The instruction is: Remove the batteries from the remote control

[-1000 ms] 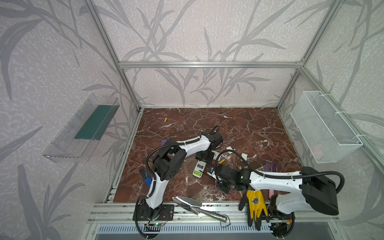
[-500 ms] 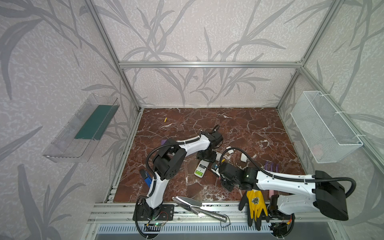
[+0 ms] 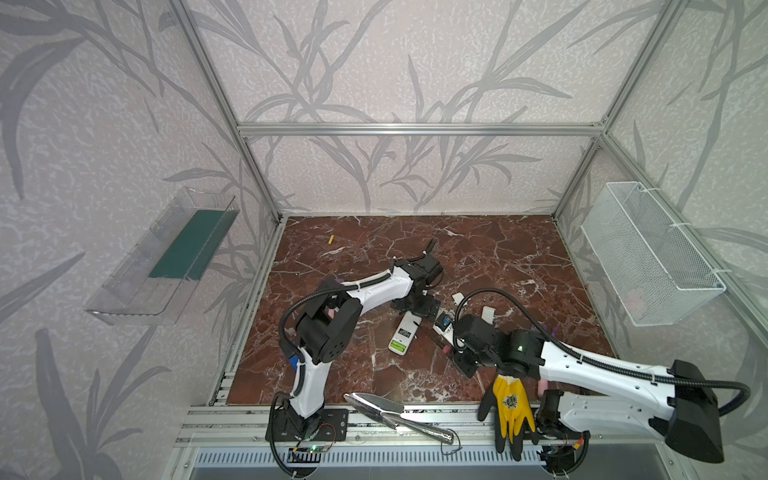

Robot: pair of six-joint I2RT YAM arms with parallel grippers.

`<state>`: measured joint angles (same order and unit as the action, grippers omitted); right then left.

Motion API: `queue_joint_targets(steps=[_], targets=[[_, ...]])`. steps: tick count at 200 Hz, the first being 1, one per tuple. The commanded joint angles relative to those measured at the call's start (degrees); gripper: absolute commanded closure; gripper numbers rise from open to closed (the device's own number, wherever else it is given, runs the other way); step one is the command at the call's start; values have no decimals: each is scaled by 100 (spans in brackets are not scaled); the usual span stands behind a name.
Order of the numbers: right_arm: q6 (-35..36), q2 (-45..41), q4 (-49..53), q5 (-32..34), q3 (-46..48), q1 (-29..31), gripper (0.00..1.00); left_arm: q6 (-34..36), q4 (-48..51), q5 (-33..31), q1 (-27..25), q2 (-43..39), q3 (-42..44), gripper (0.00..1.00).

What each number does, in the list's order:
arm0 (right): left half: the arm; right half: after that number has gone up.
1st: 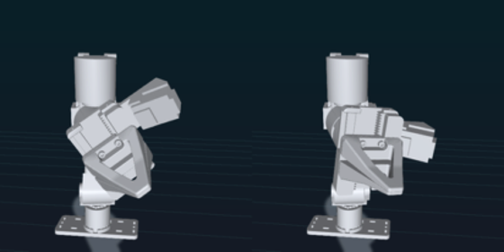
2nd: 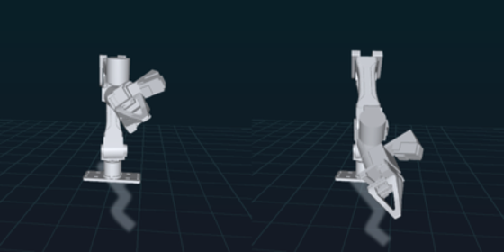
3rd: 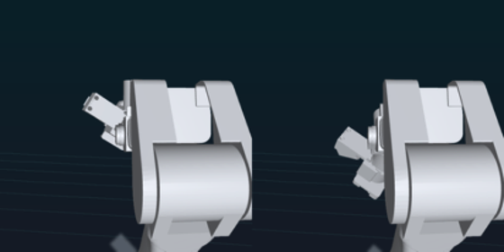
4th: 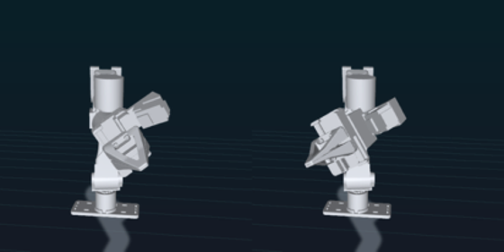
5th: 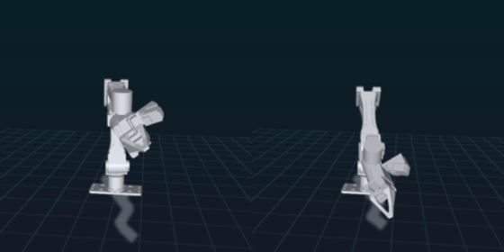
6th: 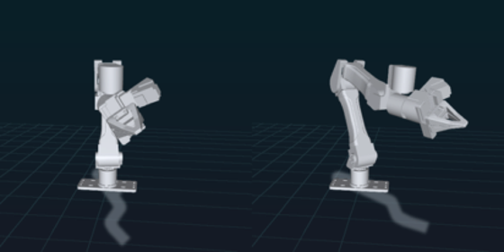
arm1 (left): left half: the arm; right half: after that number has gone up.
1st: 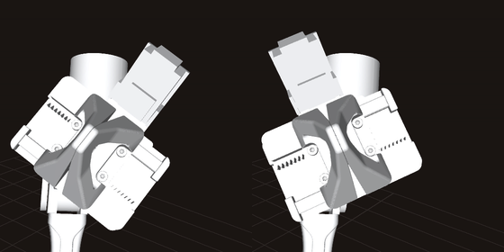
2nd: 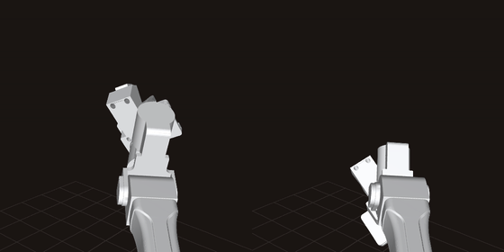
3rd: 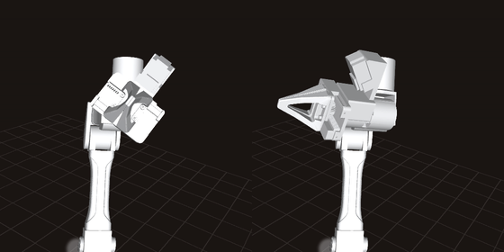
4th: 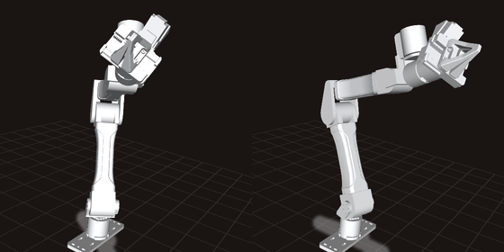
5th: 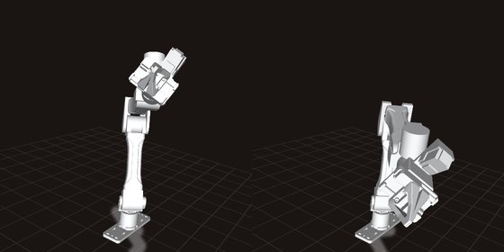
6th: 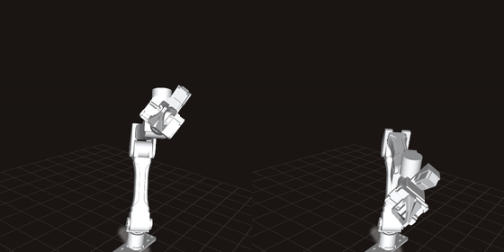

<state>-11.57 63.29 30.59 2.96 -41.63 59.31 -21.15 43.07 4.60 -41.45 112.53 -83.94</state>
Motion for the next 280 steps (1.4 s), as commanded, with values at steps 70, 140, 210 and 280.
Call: queue_joint_targets(steps=[70,140,210,280], targets=[[1031,470,774,-704,-1017,-818,100,2567,-993,-348,601,-1993,905,10],[1755,1104,1044,-1468,-1669,-1535,100,6464,-5027,1478,605,-5123,4900,7],[2398,1382,1281,-1830,-2009,-1554,100,7512,-3654,1824,446,-4813,4327,0],[3153,1420,1300,-1963,-2122,-1554,100,8046,-3019,2262,432,-4274,4018,30]])
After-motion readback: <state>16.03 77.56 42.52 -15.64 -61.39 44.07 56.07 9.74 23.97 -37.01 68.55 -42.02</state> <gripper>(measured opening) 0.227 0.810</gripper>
